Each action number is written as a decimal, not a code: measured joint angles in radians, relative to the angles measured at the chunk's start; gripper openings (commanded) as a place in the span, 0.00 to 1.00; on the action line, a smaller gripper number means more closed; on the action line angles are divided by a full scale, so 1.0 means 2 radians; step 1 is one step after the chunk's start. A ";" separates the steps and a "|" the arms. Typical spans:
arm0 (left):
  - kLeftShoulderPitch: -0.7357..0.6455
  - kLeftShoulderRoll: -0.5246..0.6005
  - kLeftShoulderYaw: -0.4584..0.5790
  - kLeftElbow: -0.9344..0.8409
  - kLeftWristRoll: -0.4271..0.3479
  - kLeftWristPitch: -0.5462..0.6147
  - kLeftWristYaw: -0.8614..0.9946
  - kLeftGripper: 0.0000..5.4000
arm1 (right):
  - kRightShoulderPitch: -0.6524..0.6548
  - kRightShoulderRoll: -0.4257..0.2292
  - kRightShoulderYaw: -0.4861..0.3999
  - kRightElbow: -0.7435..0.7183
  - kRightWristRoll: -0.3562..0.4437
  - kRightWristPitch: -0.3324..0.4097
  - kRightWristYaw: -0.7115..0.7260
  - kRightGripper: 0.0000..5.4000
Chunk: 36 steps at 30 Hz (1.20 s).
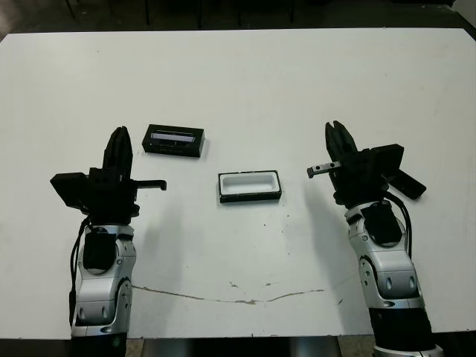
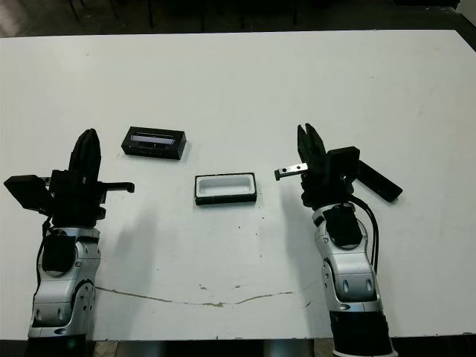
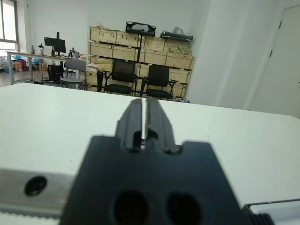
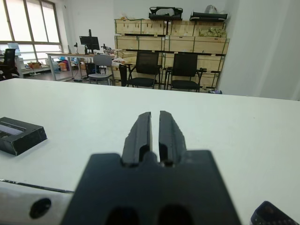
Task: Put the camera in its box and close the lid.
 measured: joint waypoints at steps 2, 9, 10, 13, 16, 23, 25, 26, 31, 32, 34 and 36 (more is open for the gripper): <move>0.000 0.000 0.000 0.000 0.000 0.002 0.000 0.00 | 0.002 0.000 0.002 0.000 0.000 0.000 0.000 0.00; -0.020 0.005 0.006 0.021 -0.001 0.007 0.000 0.00 | -0.022 -0.004 0.003 0.028 0.002 0.004 0.015 0.00; -0.022 0.006 0.008 0.025 -0.001 0.007 -0.001 0.00 | -0.026 -0.007 0.003 0.032 0.004 0.006 0.022 0.00; -0.023 0.007 0.010 0.029 -0.001 0.003 -0.001 0.00 | -0.033 -0.027 -0.002 0.037 0.007 0.007 0.043 0.00; -0.021 0.007 0.012 0.029 -0.001 0.000 -0.001 0.00 | -0.042 -0.065 -0.030 0.037 0.035 0.017 0.083 0.00; -0.015 0.006 0.013 0.022 -0.002 -0.005 0.000 0.00 | -0.093 -0.210 -0.104 0.095 0.122 0.041 0.245 0.00; -0.013 0.006 0.013 0.021 -0.004 -0.005 0.000 0.00 | -0.101 -0.249 -0.114 0.107 0.132 0.059 0.276 0.00; -0.012 0.006 0.014 0.021 -0.005 -0.005 0.000 0.00 | -0.105 -0.263 -0.117 0.114 0.134 0.067 0.288 0.00; -0.011 0.006 0.014 0.018 -0.005 -0.004 0.000 0.00 | -0.115 -0.312 -0.122 0.169 0.135 0.075 0.343 0.08; -0.010 0.006 0.015 0.018 -0.005 -0.004 0.001 0.00 | -0.116 -0.322 -0.122 0.182 0.132 0.073 0.355 0.11; -0.010 0.006 0.016 0.017 -0.004 -0.004 0.002 0.00 | -0.124 -0.347 -0.115 0.218 0.125 0.061 0.395 0.17; -0.009 0.006 0.017 0.016 -0.001 -0.004 0.004 0.00 | -0.138 -0.365 -0.107 0.255 0.121 0.052 0.437 0.24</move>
